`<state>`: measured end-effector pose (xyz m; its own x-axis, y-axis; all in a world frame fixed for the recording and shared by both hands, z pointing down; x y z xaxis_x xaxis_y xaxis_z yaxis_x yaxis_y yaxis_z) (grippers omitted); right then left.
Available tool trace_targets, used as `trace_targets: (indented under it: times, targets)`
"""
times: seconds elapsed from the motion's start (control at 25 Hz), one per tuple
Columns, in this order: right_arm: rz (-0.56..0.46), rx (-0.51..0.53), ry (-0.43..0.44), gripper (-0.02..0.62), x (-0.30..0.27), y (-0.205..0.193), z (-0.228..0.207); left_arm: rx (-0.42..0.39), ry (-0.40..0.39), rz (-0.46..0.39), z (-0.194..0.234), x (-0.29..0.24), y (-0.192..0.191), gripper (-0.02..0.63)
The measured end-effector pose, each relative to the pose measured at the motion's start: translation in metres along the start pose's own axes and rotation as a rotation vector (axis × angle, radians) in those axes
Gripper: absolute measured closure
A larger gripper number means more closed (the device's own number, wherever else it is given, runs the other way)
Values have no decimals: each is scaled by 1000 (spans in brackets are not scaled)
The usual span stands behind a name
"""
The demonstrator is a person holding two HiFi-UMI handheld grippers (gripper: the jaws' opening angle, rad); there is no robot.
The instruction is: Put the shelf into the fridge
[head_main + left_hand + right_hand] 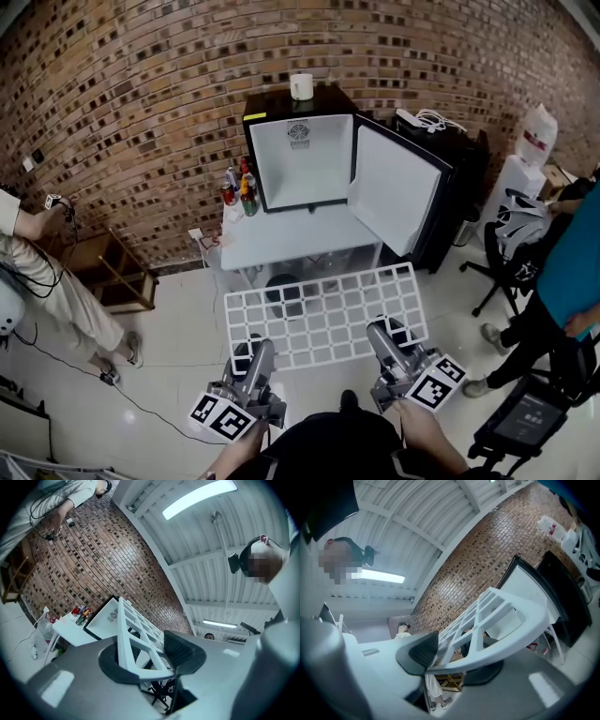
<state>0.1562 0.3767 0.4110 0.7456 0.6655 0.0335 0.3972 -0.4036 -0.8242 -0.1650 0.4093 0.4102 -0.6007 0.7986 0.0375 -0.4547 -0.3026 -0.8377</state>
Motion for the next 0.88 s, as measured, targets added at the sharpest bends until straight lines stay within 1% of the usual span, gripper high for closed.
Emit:
trace_targets:
  times: [0.16,0.28,0.44,0.64,0.88]
  targets:
    - [-3,-12,20,434,-12,24,-27,-19,17,0,-1,-34,12,454]
    - [9,-23,26,434,-22,35,-41,-12,33,4,3,-50,16,454]
    - [18,-28,22,434,-27,43,-56,-6,41,8,7,-66,16,454]
    - [21,-3,6,434,-34,61,-76,8,24,5,15,-97,17,454]
    - [45,-22,12,436,-42,86,-117,8,41,-6,19,-142,12,453]
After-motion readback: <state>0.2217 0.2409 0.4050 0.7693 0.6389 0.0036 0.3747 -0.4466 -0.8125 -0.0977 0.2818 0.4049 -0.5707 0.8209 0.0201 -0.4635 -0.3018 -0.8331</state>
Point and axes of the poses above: the fingertips, and each gripper's own axes: x backward along the fingers, z to its left, y out of its top, the point moved 9 cm from there along x, backward along the fingers, and after that the axes turned 13 degrees about z, right-handed, at the moved point
